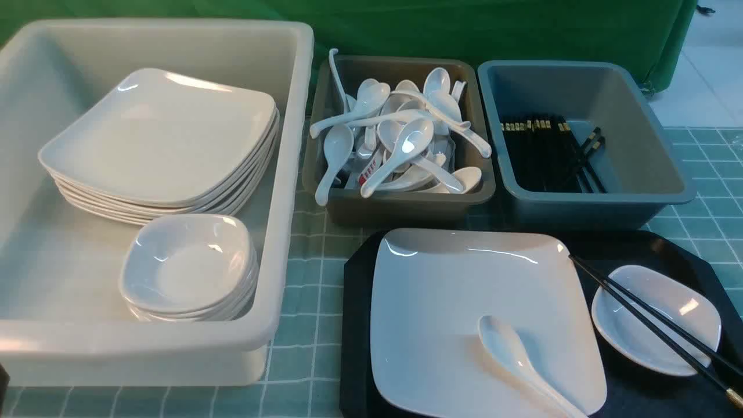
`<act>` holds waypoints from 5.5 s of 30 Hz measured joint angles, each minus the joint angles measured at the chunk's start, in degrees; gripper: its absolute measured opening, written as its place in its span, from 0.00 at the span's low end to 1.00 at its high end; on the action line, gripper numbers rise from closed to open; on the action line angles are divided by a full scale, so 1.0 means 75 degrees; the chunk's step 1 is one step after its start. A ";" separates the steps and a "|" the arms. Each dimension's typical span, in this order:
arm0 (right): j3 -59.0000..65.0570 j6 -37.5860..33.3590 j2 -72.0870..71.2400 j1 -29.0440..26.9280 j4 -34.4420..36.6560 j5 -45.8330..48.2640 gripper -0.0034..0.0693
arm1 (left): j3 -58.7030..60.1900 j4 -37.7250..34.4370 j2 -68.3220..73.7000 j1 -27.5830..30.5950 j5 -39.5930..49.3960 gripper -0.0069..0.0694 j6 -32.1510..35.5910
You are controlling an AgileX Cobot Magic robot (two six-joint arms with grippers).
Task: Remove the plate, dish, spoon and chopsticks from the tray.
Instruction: Use the right arm to grab a pair of chopsticks from the plate, then use the right arm to put the chopsticks into the small storage box on the right, then use the right arm to grab a soup spoon from the plate
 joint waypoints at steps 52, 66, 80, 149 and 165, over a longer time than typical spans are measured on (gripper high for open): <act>-0.1430 0.3014 0.1162 0.0639 0.1206 -0.0740 0.34 | -0.5706 -0.1876 0.6701 -0.3912 0.3487 0.11 0.3125; -0.7031 -0.0264 0.8870 0.1981 -0.0859 0.5078 0.32 | -0.5706 -0.3173 0.5783 -0.3912 0.4002 0.11 0.4400; -0.7629 -0.1765 1.2276 0.0251 -0.0254 0.3913 0.72 | -0.5706 -0.3293 0.4117 -0.3912 0.4990 0.11 0.4534; -1.0497 -0.0665 1.1845 0.2360 0.0422 0.6213 0.43 | -0.5706 -0.2530 0.4109 -0.3920 0.3756 0.11 0.4683; -0.6964 0.0009 1.2284 0.3929 0.0333 0.3154 0.67 | -0.5706 -0.2530 0.4109 -0.3920 0.3756 0.11 0.4683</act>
